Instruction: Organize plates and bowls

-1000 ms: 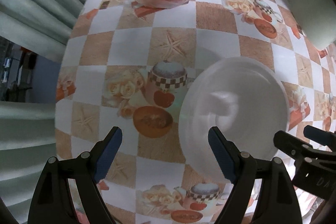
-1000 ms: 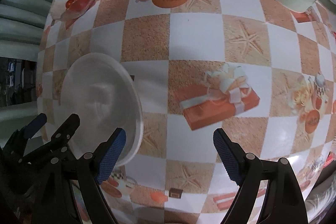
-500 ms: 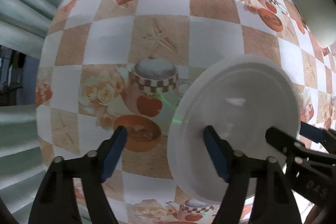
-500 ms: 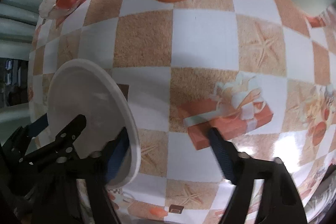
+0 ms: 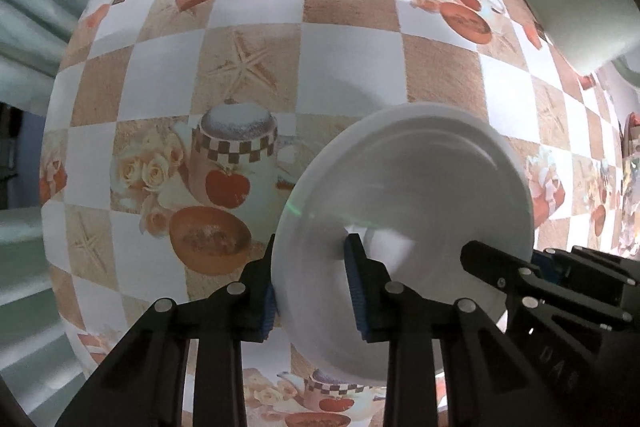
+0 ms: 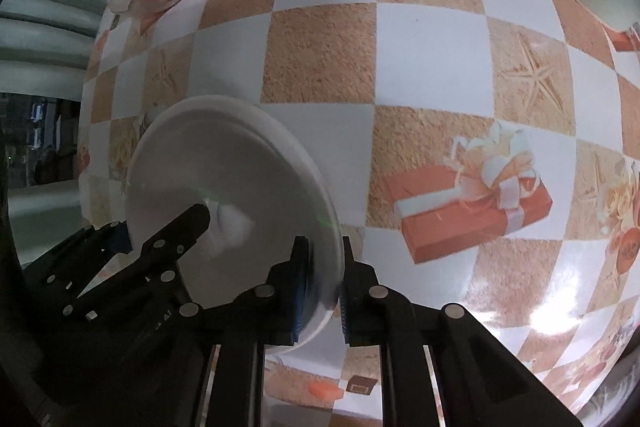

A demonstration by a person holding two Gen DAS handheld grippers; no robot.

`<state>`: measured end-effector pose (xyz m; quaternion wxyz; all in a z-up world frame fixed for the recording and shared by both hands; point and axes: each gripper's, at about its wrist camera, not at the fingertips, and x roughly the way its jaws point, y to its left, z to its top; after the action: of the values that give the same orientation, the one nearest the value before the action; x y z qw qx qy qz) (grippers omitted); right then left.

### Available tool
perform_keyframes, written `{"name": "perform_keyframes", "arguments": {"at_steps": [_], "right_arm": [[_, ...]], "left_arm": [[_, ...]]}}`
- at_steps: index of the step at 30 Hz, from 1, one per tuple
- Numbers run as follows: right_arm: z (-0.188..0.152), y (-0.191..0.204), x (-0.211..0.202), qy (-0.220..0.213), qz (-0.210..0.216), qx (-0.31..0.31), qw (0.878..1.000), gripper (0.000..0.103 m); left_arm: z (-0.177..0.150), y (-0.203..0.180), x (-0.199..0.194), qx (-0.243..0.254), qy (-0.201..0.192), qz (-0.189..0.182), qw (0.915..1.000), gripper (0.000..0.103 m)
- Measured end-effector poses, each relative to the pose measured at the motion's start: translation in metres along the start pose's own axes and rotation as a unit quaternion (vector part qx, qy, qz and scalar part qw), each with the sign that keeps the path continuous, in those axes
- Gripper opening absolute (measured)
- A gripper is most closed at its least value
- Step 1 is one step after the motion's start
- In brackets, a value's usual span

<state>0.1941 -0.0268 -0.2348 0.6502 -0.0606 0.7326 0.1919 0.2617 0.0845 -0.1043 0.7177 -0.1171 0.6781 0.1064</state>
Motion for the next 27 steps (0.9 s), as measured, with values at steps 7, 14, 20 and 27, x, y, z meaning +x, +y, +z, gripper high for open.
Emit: {"name": "perform_keyframes", "arguments": {"at_steps": [7, 14, 20, 27], "right_arm": [[-0.011, -0.005, -0.007, -0.002, 0.000, 0.011, 1.000, 0.015], [-0.058, -0.010, -0.002, 0.012, -0.007, 0.020, 1.000, 0.015], [-0.093, -0.012, 0.010, 0.027, -0.007, 0.027, 0.999, 0.015], [-0.124, -0.012, 0.015, 0.035, -0.009, 0.029, 0.999, 0.015]], "left_arm": [[-0.019, -0.016, -0.008, 0.016, -0.012, 0.009, 0.9998, 0.033], [-0.051, -0.034, 0.001, 0.027, 0.001, 0.007, 0.9996, 0.033], [-0.090, -0.043, 0.012, 0.034, 0.015, 0.001, 0.9993, 0.033], [-0.134, -0.054, 0.017, 0.052, 0.022, 0.001, 0.9984, 0.033]]}}
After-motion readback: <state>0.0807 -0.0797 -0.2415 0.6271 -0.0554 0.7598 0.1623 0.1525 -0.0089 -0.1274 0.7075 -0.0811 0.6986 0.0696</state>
